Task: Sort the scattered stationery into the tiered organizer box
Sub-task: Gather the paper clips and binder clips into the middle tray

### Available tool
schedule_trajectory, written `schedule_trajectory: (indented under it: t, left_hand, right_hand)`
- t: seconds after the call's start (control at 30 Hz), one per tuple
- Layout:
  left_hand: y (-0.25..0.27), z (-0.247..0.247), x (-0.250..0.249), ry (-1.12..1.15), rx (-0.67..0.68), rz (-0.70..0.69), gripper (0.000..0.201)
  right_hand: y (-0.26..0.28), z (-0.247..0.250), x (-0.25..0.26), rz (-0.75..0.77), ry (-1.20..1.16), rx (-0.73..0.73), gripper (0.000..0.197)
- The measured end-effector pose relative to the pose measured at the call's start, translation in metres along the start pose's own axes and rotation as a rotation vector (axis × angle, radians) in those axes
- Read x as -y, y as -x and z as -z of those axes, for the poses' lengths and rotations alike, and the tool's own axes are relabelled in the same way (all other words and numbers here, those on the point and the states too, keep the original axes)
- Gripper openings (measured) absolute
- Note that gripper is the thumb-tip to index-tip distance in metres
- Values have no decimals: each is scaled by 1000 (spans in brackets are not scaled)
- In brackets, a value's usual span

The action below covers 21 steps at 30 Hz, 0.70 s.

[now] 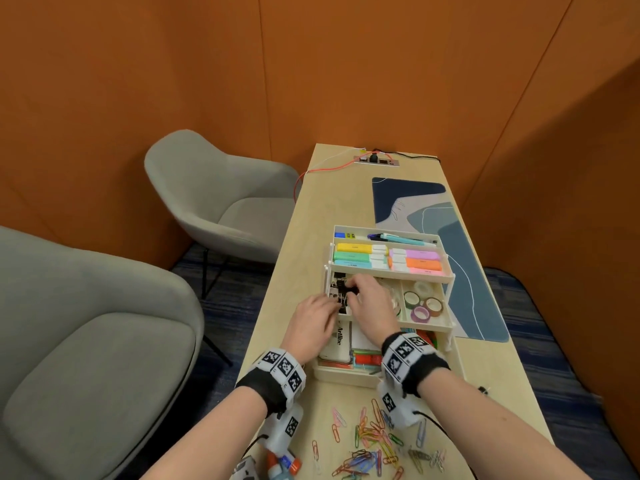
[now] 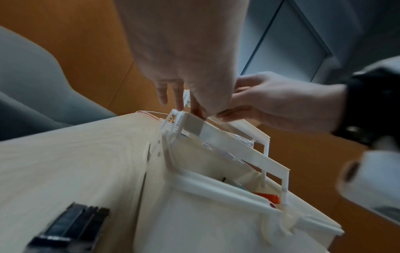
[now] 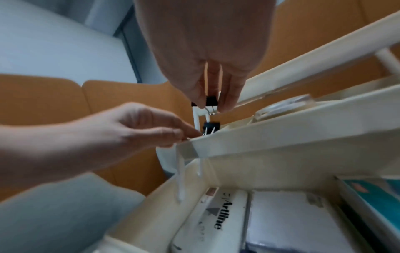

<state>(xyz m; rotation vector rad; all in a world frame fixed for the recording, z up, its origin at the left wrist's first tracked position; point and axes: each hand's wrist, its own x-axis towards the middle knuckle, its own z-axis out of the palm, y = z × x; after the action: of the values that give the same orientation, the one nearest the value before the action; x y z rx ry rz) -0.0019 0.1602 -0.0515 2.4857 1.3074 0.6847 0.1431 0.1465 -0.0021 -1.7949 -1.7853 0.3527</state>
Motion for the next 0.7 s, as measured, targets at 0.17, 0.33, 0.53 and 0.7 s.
schedule_trajectory:
  t: [0.17, 0.33, 0.53, 0.7]
  left_hand:
    - [3, 0, -2, 26, -62, 18, 26]
    - [1, -2, -2, 3, -19, 22, 26]
    - [-10, -1, -10, -32, 17, 21, 41]
    - [-27, -1, -17, -260, 309, 27, 56]
  right_hand:
    - [-22, -18, -2, 88, 249, 139, 19]
    - [-29, -17, -3, 150, 295, 213, 26]
    - [8, 4, -13, 99, 73, 34, 38]
    - [68, 38, -24, -71, -105, -95, 31]
